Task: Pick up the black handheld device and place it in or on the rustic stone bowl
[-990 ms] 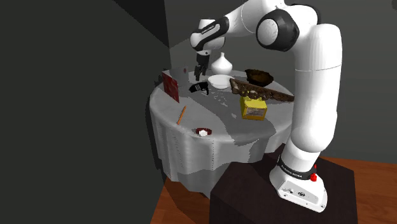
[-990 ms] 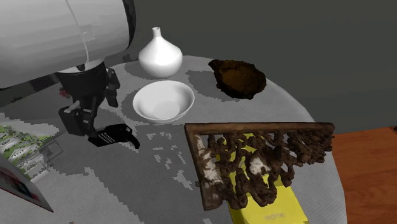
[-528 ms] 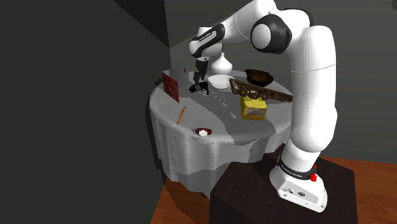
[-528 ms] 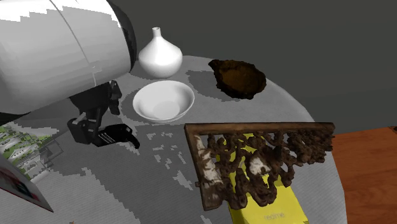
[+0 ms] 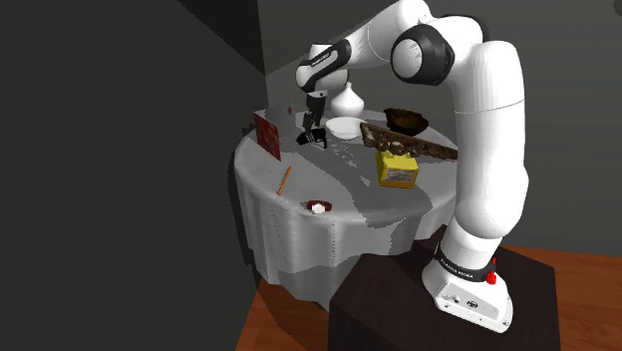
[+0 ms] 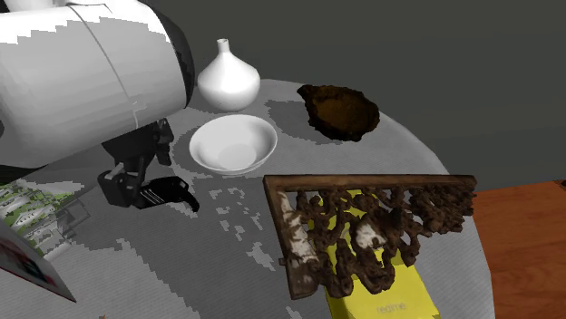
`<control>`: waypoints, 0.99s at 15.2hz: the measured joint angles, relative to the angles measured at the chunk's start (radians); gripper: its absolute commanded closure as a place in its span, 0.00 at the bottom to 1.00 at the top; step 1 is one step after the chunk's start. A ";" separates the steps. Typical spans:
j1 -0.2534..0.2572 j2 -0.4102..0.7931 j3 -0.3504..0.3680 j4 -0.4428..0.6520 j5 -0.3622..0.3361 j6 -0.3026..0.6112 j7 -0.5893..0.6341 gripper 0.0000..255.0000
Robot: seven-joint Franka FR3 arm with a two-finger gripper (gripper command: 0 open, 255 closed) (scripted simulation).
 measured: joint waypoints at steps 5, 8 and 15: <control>0.000 -0.002 -0.001 0.002 0.000 0.000 0.000 1.00; 0.001 -0.003 0.002 0.005 0.002 0.001 0.000 1.00; 0.002 -0.017 -0.004 0.033 -0.010 -0.049 0.008 1.00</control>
